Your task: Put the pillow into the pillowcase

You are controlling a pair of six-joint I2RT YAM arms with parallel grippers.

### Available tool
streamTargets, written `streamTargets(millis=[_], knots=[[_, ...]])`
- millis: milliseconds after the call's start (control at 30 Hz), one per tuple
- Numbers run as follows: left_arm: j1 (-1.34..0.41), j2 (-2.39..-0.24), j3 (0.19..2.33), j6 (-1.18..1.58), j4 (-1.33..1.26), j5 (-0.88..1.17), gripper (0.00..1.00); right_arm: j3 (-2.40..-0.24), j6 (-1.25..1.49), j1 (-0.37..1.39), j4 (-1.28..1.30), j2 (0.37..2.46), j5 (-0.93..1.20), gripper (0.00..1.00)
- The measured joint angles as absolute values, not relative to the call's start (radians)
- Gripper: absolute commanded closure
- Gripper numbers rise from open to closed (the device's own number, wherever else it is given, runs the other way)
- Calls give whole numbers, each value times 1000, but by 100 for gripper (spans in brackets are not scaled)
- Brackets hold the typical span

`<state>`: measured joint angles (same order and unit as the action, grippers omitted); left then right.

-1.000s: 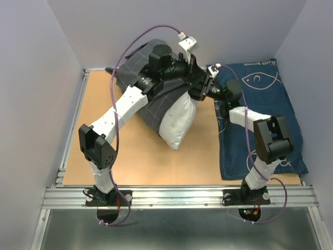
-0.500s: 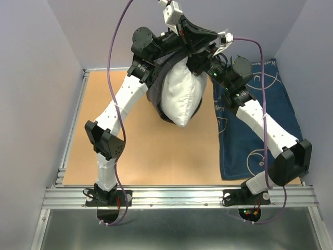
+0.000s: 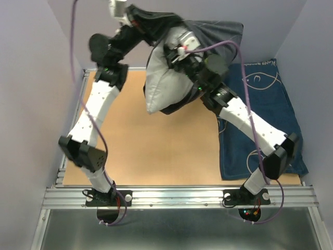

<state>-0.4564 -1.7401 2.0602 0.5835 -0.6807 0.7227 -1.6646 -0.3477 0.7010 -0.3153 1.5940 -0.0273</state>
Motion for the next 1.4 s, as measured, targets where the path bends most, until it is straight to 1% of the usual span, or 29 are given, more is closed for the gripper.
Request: streamTargets(millis=[67,133,200,300,400,500,600,633,733,833,933,967,1033,1067,1167,1267,1400], knots=[[-334,-1610,1877,607,-669,701,100,-1738,-450,732,-273,1677,-41,47],[-211,-1474,1649,630,-656,691,100,-1796,-537,757,-216,1781,-47,46],[-131,-1404,1495,638,-640,683,100,-1806,-600,772,-162,1856,-47,46],[-13,-1315,1168,640,-540,673,100,-1801,-683,782,-26,1993,-43,45],[55,-1306,977,608,-435,666,100,-1773,-737,784,97,2091,-2,42],[104,-1306,884,546,-367,647,100,-1752,-770,802,193,2112,46,37],[120,-1316,876,476,-362,643,100,-1751,-759,826,248,2093,74,35],[120,-1327,885,450,-362,643,100,-1751,-749,833,266,2082,82,33],[121,-1384,946,379,-346,637,100,-1751,-716,840,296,2059,104,30],[140,-1465,1033,338,-295,638,100,-1760,-690,841,331,2043,130,26],[179,-1494,1073,301,-220,660,100,-1791,-654,847,390,2041,182,22],[193,-1493,1076,280,-183,663,100,-1801,-624,852,411,2034,205,22],[215,-1489,1076,236,-128,664,100,-1810,-564,858,445,2011,247,26],[223,-1489,1076,212,-102,661,100,-1818,-518,860,467,1990,254,33],[238,-1489,1073,179,-62,666,100,-1848,-432,859,488,1930,208,41],[238,-1492,1073,165,-53,678,100,-1892,-392,843,486,1892,121,44],[237,-1520,1078,153,-52,680,100,-1951,-369,807,477,1903,35,44]])
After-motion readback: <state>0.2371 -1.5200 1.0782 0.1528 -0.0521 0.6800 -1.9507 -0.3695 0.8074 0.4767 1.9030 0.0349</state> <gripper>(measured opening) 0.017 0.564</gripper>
